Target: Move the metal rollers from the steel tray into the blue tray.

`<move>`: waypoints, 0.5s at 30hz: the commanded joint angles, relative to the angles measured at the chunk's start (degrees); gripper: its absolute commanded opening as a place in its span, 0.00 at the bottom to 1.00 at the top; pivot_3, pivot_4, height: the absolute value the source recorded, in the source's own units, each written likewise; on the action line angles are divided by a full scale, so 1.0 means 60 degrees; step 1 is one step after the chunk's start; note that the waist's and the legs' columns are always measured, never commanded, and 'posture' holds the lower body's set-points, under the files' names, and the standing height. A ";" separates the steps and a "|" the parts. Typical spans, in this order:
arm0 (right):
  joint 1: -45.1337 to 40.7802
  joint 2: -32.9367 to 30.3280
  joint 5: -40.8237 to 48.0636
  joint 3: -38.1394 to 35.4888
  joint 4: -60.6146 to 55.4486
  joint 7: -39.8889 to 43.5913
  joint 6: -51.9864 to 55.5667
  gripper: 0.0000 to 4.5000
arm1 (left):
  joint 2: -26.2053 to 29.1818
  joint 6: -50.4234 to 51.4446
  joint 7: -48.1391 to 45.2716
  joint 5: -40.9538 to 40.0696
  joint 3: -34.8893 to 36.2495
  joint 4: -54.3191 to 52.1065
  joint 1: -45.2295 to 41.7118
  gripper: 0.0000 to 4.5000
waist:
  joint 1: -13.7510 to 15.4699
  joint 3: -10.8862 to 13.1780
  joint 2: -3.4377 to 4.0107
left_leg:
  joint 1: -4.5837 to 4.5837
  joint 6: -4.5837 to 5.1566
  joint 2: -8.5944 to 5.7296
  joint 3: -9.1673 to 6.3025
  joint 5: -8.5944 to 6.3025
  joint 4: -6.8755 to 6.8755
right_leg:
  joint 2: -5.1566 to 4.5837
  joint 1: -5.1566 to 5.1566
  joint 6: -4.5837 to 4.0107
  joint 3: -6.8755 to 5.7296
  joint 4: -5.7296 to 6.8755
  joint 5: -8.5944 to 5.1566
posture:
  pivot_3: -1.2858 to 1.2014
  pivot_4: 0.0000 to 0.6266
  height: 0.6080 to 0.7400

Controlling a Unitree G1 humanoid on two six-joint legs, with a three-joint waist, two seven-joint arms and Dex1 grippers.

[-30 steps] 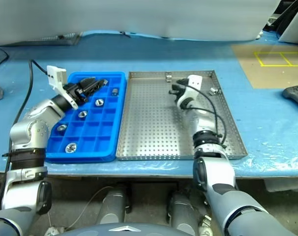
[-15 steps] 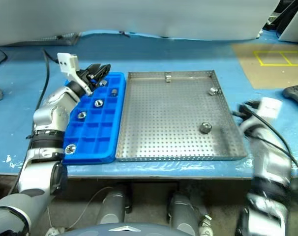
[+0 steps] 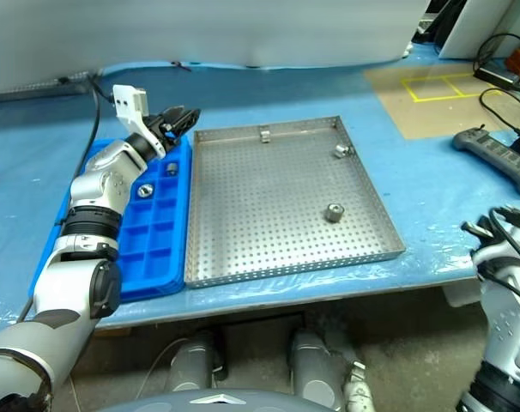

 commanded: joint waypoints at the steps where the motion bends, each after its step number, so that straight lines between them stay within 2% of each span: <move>1: -0.1299 0.0209 -0.0219 0.1148 0.0719 0.0200 -0.0722 0.01 | -0.0012 -0.0398 -0.0357 -0.0216 0.0173 -0.0279 -0.0359 0.62 | 0.0033 -0.0001 0.0001 | 0.0000 0.0000 -0.0001 0.0000 0.0000 -0.0002 | -0.0002 0.0000 -0.0040 0.0000 0.0005 0.0024 | 0.41 0.24 1.00; 8: -0.4814 0.0547 -0.1397 0.3077 0.4671 0.0702 -0.2640 0.01 | 0.0006 -0.0426 -0.0489 -0.0074 0.0023 -0.0884 0.0034 0.62 | 0.0318 -0.0002 0.0009 | -0.0044 0.0011 0.0005 -0.0001 -0.0002 -0.0007 | -0.0005 -0.0041 -0.0085 -0.0011 0.0011 0.0047 | 0.47 0.24 1.00; 15: -0.9034 0.0578 -0.3057 0.4096 1.1653 0.0277 -0.4534 0.01 | 0.0217 0.0135 -0.0109 -0.0037 -0.0103 -0.3175 0.1595 0.62 | 0.0657 0.0000 0.0017 | -0.0082 0.0009 0.0039 0.0000 -0.0003 0.0002 | -0.0010 -0.0070 -0.0101 -0.0034 0.0029 0.0039 | 0.54 0.24 1.00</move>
